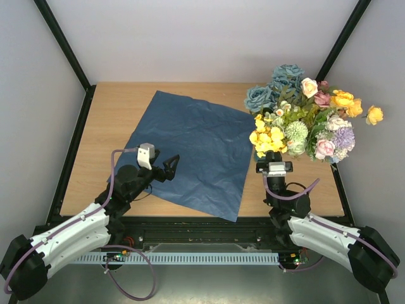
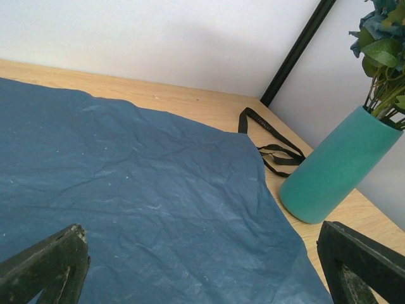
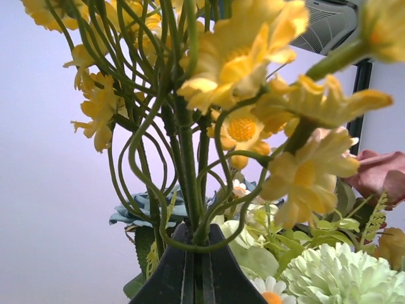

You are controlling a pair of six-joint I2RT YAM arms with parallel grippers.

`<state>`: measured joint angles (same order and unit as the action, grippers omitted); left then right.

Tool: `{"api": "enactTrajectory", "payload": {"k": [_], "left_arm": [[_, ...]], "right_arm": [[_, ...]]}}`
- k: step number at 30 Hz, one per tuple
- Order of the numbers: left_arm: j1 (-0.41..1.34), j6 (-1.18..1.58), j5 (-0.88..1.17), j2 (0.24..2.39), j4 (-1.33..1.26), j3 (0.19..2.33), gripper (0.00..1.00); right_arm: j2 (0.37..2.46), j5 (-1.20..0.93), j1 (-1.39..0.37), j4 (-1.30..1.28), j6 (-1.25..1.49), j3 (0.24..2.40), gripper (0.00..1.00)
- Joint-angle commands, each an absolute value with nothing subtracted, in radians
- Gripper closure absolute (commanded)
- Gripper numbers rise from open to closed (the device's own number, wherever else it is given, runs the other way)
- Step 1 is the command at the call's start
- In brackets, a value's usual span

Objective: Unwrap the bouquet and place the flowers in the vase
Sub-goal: Insert the fake flower into the vase.

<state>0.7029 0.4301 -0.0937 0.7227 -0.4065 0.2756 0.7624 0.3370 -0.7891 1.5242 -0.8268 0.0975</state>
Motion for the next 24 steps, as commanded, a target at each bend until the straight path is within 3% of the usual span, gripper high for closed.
{"api": "enactTrajectory", "payload": {"k": [1,24], "left_arm": [[0.707,0.421,-0.086,0.720,-0.436,0.287,0.01],[0.707,0.423,-0.086,0.720,-0.436,0.286,0.00]], "right_arm": [[0.779,0.326,-0.776,1.636,-0.817,0.118,0.99],[0.864,0.417,-0.691,1.694,-0.672,0.060,0.99]]}}
